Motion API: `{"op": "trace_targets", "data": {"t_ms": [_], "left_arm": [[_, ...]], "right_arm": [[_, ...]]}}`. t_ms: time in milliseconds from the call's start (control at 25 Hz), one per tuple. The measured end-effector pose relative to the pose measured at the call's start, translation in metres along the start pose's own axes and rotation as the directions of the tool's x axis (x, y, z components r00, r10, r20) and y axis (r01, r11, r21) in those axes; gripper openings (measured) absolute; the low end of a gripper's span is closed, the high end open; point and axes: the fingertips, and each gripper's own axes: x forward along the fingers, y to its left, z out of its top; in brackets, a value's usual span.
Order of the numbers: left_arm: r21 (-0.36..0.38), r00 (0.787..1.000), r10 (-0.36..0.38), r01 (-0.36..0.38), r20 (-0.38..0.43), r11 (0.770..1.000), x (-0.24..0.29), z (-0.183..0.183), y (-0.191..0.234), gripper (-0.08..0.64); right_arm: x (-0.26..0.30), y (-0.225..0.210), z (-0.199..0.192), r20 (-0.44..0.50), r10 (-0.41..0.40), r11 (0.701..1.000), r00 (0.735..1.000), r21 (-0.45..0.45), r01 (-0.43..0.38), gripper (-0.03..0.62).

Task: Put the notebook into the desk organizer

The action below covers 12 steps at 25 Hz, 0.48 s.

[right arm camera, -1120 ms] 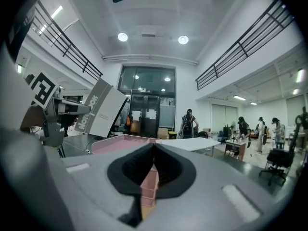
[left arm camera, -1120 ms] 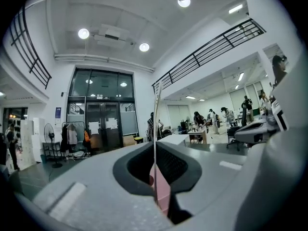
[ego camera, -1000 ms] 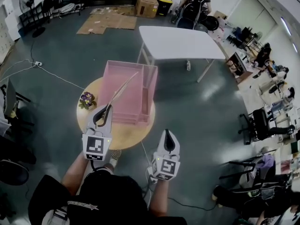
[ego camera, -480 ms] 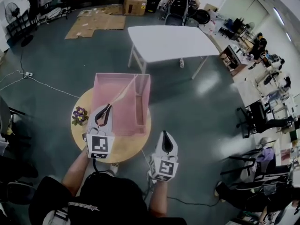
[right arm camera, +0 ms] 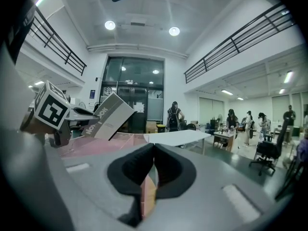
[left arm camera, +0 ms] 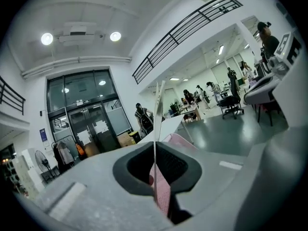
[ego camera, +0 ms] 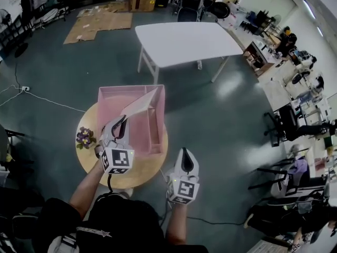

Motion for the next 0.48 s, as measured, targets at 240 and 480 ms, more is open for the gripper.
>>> {"op": "trace_targets", "data": {"t_ms": [240, 480], "left_arm": [[0.069, 0.998, -0.044, 0.047, -0.046, 0.996, 0.026, -0.014, -0.017, 0.017], [0.125, 0.994, -0.102, 0.106, -0.038, 0.986, 0.042, -0.018, -0.036, 0.017]], "right_arm": [[0.007, -0.005, -0.006, -0.017, -0.038, 0.999, 0.999, 0.004, 0.038, 0.006], [0.012, -0.011, -0.017, -0.042, -0.071, 0.997, 0.997, 0.019, 0.072, 0.006]]}}
